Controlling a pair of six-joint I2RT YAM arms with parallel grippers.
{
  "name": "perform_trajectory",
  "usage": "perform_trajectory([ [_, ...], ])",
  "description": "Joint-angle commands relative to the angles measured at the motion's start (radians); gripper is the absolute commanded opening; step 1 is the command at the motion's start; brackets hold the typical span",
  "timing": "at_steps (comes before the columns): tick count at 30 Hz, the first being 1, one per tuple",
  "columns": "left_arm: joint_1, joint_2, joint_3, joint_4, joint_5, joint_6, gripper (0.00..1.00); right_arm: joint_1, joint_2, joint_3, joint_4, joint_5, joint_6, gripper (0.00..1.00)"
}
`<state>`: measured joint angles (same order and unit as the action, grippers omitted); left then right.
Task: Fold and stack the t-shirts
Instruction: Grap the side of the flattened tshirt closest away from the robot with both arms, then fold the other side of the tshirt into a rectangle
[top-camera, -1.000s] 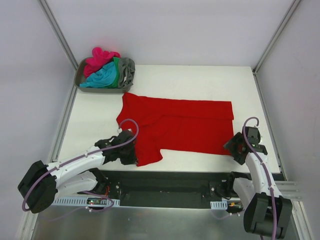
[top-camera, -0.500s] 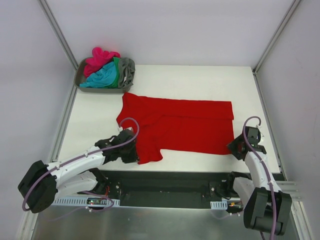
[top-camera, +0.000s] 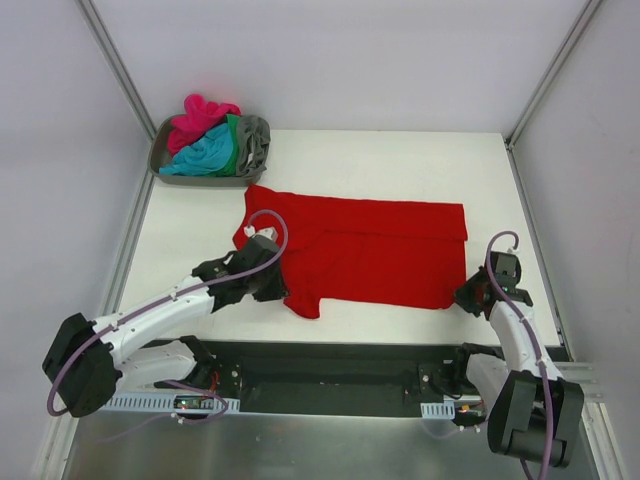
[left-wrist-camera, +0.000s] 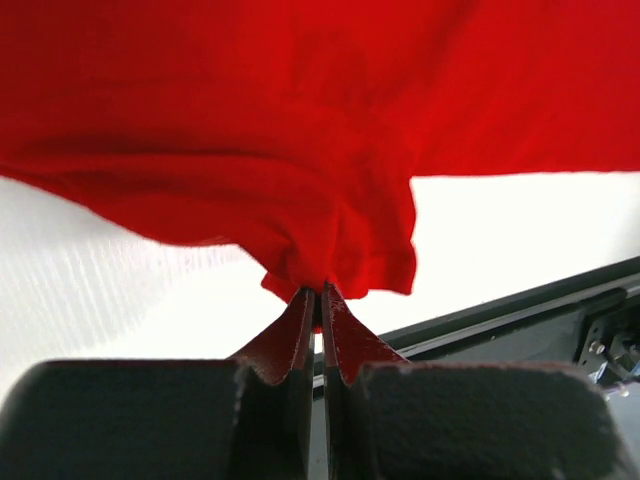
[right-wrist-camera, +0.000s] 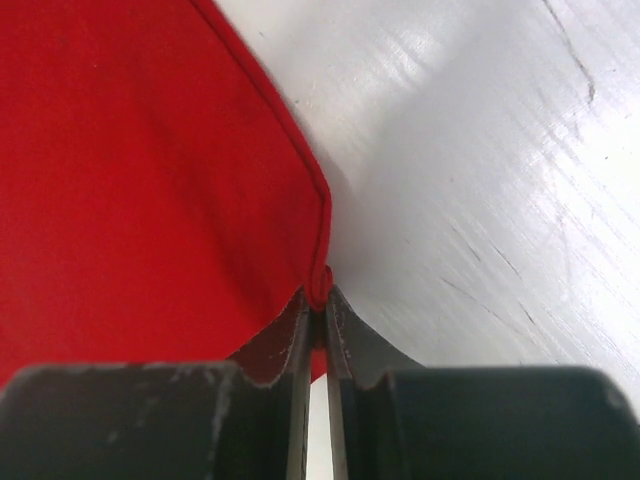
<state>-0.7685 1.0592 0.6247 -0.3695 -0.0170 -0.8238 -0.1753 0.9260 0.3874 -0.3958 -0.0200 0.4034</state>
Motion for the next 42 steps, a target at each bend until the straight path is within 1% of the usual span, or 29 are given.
perform_trajectory([
  [1,0.040,0.041,0.104,0.020,-0.047,0.067,0.00,-0.006,-0.021,0.067,-0.066,-0.038,-0.023,0.10],
  [7,0.142,0.134,0.210,0.056,0.015,0.104,0.00,-0.007,0.097,0.186,-0.037,-0.080,-0.066,0.11],
  [9,0.182,0.171,0.245,0.064,0.075,0.114,0.00,-0.007,0.149,0.228,-0.028,-0.096,-0.071,0.11],
  [12,0.230,0.212,0.289,0.087,0.094,0.098,0.00,-0.009,0.201,0.281,-0.025,-0.100,-0.063,0.11],
  [17,0.265,0.297,0.378,0.098,0.097,0.118,0.00,-0.013,0.275,0.356,-0.005,-0.103,-0.034,0.11],
  [20,0.284,0.340,0.417,0.096,0.074,0.127,0.00,-0.015,0.318,0.395,0.002,-0.107,-0.029,0.11],
  [28,0.339,0.416,0.492,0.098,0.051,0.147,0.00,-0.021,0.425,0.487,0.061,-0.112,-0.018,0.12],
  [33,0.354,0.453,0.541,0.098,0.023,0.161,0.00,-0.023,0.477,0.533,0.060,-0.098,-0.023,0.13],
  [42,0.390,0.528,0.602,0.098,0.023,0.157,0.00,-0.029,0.571,0.607,0.054,-0.097,-0.035,0.14],
])
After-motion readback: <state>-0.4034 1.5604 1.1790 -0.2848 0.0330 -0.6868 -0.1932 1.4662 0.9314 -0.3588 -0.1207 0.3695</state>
